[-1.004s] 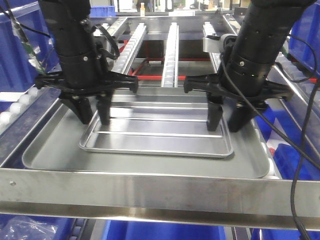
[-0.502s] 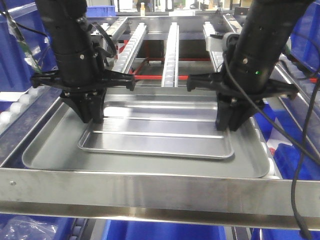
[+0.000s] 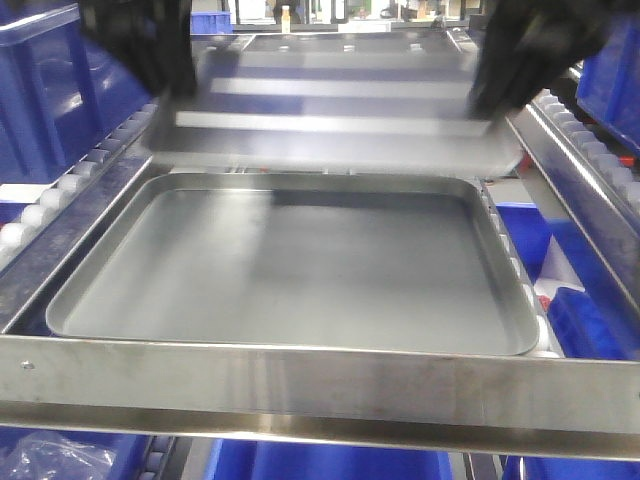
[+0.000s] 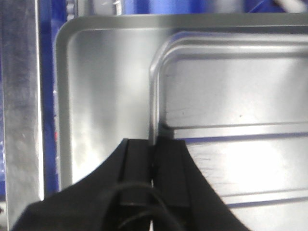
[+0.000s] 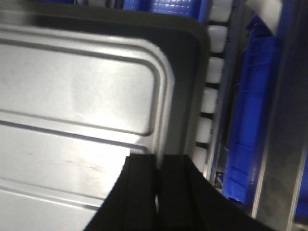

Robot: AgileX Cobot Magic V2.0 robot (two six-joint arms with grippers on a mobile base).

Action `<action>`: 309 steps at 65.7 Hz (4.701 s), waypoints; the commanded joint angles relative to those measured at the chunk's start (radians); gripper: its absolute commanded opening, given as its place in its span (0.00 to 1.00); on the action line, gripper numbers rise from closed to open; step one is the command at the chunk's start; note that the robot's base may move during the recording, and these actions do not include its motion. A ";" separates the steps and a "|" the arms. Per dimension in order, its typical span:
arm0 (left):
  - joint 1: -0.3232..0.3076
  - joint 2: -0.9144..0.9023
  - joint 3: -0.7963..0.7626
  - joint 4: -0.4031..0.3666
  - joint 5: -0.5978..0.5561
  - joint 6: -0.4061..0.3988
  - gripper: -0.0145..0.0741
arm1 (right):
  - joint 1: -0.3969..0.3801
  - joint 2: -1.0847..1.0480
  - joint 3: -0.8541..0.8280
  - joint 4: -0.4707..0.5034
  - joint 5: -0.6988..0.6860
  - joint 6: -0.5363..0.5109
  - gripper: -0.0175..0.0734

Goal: Grab silver tray and place in blue box
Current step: 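Lift the silver tray with both grippers up off the grey tray, then hold the silver tray in both grippers while the base drives away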

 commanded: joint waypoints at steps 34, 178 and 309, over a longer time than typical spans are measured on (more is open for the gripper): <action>-0.221 -0.082 -0.078 0.173 0.119 -0.155 0.05 | 0.038 -0.201 -0.026 -0.104 0.099 0.005 0.26; -0.221 -0.078 -0.078 0.174 0.122 -0.155 0.05 | 0.038 -0.201 -0.026 -0.105 0.117 0.005 0.26; -0.221 -0.078 -0.078 0.174 0.122 -0.155 0.05 | 0.038 -0.201 -0.026 -0.105 0.117 0.005 0.26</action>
